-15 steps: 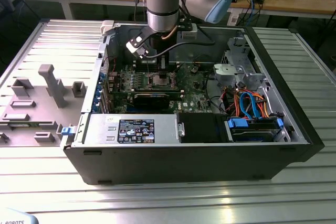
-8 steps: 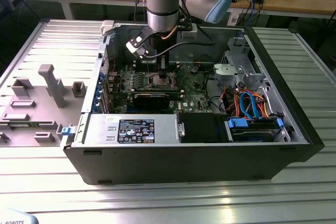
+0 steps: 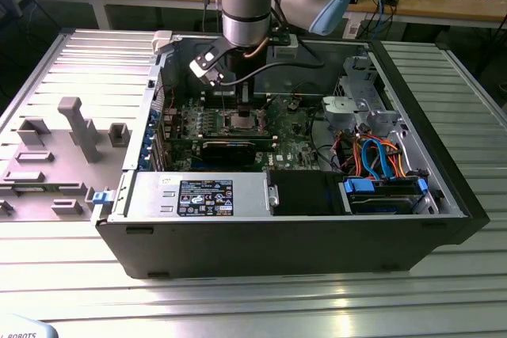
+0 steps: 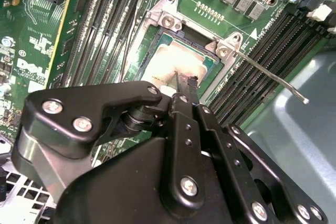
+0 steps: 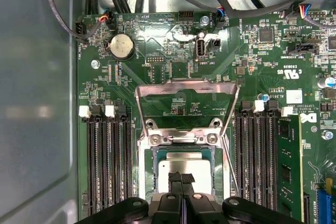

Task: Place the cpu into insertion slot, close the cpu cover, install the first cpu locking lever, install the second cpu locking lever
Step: 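Close the cpu cover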

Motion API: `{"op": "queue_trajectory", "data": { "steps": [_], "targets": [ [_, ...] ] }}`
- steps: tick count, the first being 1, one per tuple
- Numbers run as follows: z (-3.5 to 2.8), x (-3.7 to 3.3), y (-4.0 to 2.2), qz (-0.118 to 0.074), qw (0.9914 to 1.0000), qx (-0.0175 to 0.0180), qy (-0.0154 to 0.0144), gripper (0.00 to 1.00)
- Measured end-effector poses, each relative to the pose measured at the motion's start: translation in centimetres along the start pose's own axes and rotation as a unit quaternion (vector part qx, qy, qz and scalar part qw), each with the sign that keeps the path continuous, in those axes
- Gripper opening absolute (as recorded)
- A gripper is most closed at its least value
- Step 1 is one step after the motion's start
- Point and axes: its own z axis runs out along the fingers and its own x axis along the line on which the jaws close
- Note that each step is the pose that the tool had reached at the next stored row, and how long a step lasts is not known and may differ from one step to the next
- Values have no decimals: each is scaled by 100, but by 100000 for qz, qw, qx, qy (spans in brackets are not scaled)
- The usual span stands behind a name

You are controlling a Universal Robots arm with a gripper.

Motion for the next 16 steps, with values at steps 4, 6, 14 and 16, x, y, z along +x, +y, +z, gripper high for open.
{"op": "queue_trajectory", "data": {
  "steps": [4,6,14,16],
  "targets": [
    [-133,1,4,-3,100000,22,-8,11],
    [-139,2,5,-2,100000,11,7,11],
    [-176,1,6,0,100000,28,-18,11],
    [-189,2,6,-2,100000,22,-7,11]
  ]
}}
